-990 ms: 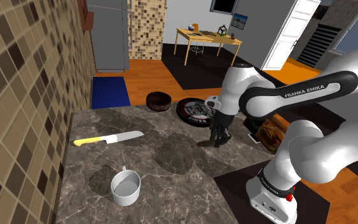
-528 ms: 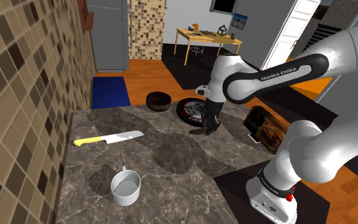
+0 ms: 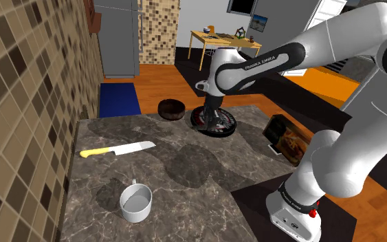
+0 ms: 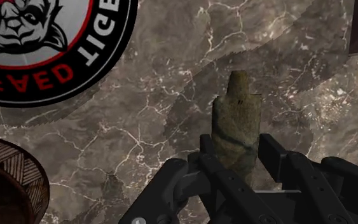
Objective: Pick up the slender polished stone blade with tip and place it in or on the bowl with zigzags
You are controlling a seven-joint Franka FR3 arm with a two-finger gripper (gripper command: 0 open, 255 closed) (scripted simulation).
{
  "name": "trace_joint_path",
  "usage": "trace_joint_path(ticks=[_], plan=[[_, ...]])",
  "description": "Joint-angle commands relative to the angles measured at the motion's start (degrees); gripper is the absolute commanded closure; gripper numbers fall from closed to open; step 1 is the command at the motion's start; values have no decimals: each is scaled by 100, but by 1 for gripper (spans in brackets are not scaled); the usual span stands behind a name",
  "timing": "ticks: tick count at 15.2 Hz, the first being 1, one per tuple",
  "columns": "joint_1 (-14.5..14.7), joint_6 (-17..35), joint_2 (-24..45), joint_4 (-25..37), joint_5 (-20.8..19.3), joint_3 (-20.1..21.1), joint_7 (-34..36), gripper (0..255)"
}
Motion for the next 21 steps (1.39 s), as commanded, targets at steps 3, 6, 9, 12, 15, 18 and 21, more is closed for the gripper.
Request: trace_joint_path(ticks=[3, 6, 9, 12, 15, 18, 21], plan=[[-66, -195, 801, 954, 165, -144, -322, 255], [-143, -399, 1422, 1742, 317, -210, -538, 255], [-255, -657, 2050, 2589, 470, -245, -727, 255], [-400, -973, 2697, 3516, 613, -256, -880, 255], [-577, -1353, 3381, 4551, 743, -243, -991, 255], [-793, -1822, 4137, 5756, 857, -210, -1055, 255], [-1063, -2441, 5045, 7281, 956, -153, -1055, 255]])
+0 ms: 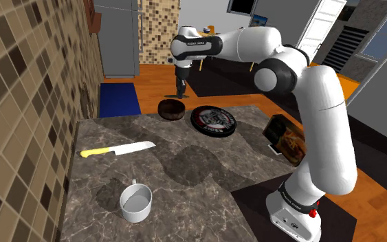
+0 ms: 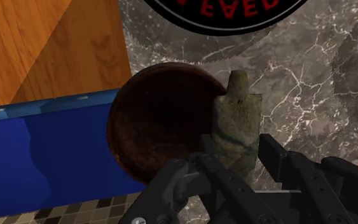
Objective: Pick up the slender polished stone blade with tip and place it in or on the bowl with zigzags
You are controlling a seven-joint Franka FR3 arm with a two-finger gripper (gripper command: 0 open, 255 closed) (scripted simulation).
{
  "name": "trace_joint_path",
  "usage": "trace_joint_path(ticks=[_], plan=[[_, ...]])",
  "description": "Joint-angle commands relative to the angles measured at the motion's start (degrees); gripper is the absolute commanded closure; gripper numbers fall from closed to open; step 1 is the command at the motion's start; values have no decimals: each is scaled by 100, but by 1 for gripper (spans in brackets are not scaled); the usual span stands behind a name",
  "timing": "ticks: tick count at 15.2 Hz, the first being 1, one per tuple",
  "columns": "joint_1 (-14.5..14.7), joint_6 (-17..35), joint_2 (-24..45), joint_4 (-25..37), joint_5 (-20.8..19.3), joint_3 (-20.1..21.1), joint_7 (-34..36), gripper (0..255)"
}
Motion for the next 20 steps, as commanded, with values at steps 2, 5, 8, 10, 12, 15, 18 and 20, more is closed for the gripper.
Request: trace_joint_path(ticks=[2, 5, 8, 10, 12, 15, 18, 20], plan=[[-337, -832, 1134, 1979, 94, 80, 62, 255], [-375, -819, 1317, 2152, 105, 101, 64, 255], [-351, -598, 1328, 1937, 115, 103, 35, 255], [-338, -461, 1347, 1816, 122, 105, 18, 255], [-328, -327, 1373, 1706, 130, 109, 1, 255], [-317, -143, 1433, 1579, 144, 117, -21, 255], [-309, 78, 1527, 1449, 164, 129, -48, 255], [-309, 78, 1527, 1449, 164, 129, -48, 255]])
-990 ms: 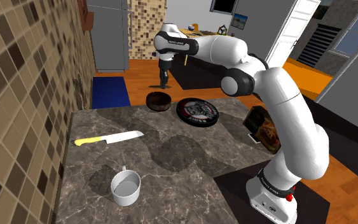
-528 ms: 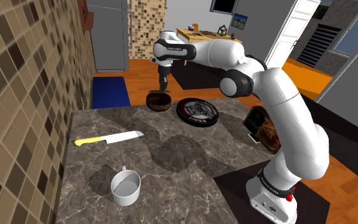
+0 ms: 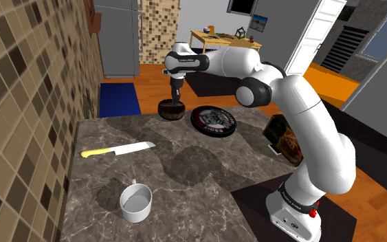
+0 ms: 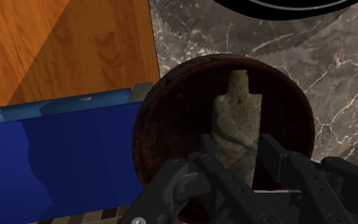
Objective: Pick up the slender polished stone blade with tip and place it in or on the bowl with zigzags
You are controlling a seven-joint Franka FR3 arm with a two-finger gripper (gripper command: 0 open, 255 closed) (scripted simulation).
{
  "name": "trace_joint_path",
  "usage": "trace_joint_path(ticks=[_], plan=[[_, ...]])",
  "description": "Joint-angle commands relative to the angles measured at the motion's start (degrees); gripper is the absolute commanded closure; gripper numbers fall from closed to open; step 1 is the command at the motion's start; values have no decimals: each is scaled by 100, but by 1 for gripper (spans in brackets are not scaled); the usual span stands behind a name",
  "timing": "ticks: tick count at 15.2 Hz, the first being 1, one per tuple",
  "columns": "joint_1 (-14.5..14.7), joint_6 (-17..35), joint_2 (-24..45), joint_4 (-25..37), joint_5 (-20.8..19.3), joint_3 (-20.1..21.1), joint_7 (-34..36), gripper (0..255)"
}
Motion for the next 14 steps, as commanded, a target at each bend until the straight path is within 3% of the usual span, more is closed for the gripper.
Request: trace_joint_path(ticks=[1, 6, 7, 12, 14], plan=[[-7, 9, 29, 25, 3, 2, -3, 255], [-7, 8, 30, 26, 3, 2, -3, 255], [-7, 8, 30, 26, 3, 2, -3, 0], [-7, 8, 30, 26, 3, 2, -3, 0], [-53, -349, -3, 356, -20, -8, 32, 0]])
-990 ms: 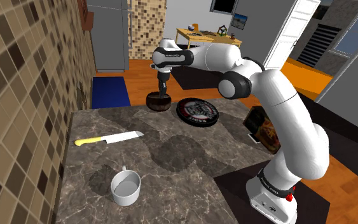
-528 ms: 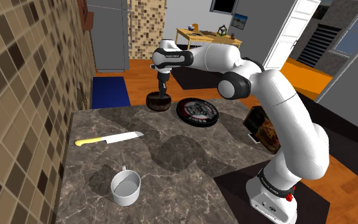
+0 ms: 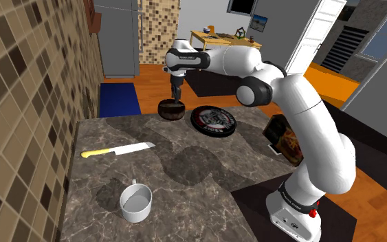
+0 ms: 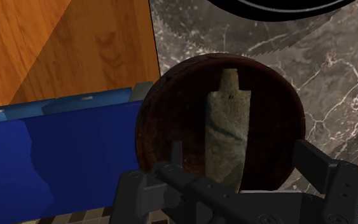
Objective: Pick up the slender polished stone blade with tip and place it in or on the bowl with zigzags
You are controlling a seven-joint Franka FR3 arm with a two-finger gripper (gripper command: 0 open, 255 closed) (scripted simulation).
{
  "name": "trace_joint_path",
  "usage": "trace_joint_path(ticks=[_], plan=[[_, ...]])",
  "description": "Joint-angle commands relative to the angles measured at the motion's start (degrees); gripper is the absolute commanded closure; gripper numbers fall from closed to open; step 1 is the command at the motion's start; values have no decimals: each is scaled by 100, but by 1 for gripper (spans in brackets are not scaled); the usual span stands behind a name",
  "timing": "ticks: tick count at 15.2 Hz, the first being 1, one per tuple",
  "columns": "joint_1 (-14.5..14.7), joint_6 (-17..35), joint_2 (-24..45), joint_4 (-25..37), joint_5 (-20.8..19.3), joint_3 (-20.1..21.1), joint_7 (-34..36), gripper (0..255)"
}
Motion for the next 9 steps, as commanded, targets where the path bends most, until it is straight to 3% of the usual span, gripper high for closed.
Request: trace_joint_path(ticks=[1, 9], plan=[[-69, -383, 55, 444, -16, -3, 34, 0], [-97, -549, 75, 634, -22, -2, 52, 0]])
